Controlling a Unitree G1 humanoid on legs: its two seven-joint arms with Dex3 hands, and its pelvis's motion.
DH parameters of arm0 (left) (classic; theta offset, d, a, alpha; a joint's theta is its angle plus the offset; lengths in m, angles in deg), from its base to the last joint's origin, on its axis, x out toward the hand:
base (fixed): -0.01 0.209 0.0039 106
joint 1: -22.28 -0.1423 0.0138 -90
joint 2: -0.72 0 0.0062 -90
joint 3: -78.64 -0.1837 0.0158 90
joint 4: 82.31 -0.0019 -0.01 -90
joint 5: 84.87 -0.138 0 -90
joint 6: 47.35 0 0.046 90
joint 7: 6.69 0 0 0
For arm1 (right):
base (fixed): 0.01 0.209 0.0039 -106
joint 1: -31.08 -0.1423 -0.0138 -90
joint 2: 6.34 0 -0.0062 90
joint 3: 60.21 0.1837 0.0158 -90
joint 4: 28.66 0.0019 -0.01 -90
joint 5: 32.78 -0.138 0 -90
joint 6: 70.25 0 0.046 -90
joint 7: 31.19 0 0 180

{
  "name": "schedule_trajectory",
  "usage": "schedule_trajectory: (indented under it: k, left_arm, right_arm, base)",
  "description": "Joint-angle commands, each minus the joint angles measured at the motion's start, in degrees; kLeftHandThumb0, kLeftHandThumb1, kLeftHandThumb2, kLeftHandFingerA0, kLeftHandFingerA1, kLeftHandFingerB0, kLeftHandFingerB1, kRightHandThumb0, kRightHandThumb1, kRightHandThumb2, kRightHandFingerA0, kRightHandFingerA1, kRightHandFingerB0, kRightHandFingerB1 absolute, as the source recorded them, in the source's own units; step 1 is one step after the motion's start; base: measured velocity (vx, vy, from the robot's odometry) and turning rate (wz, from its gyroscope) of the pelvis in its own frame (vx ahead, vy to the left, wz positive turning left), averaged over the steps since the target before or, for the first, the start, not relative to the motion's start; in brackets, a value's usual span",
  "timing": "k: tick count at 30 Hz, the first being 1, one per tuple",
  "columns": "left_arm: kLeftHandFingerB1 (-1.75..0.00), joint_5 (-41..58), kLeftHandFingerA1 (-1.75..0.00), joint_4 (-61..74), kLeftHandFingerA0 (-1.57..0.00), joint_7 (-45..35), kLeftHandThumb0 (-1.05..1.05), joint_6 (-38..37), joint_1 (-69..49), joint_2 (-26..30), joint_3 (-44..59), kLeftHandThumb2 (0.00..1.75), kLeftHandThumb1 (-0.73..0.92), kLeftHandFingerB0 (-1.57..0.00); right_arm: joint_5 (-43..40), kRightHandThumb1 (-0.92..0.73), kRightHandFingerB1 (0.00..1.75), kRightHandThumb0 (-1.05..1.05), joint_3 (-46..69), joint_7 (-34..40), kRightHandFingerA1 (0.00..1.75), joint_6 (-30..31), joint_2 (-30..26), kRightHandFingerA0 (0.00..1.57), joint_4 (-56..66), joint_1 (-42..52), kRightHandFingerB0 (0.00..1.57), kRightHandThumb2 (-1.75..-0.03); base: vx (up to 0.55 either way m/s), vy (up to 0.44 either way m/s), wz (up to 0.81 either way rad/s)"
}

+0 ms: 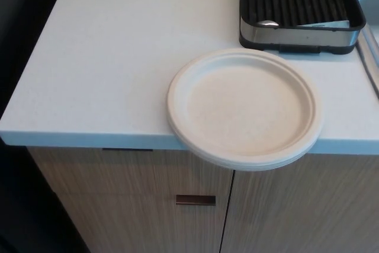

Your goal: Pick up a plate using the right hand and walk towards the sink and put it inside

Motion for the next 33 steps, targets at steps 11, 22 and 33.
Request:
schedule_trajectory:
  k: [11, 22, 33]
  left_arm:
    - [-1.26, 4.02, -1.50, 0.59, -1.36, 5.86, 0.18, -20.99, -3.41, -2.68, 6.72, 1.68, 0.75, -1.10]
    - [-1.24, 2.54, -1.31, -2.36, -1.37, 6.48, 0.07, -22.52, -2.18, -1.93, 6.43, 1.25, 0.49, -1.27]
    - [-1.23, 2.27, -1.31, -2.94, -1.36, 6.81, 0.09, -23.68, -1.70, -1.89, 6.51, 1.25, 0.48, -1.26]
  right_arm:
    - [-4.96, -0.59, 0.44, -0.09, 8.04, 4.70, 0.59, -34.54, -1.83, 0.90, 1.10, 6.30, 0.62, -0.86]
    - [-4.30, -0.58, 0.44, -0.06, 9.55, 4.10, 0.54, -35.53, -2.85, 0.88, -2.87, 4.56, 0.64, -0.79]
    - [-2.47, -0.60, 0.45, -0.09, 8.43, 5.48, 0.53, -35.83, -3.46, 0.88, -7.19, 2.34, 0.62, -0.79]
  base:
    - [0.00, 0.000, 0.00]
    - [0.00, 0.000, 0.00]
    - [0.00, 0.000, 0.00]
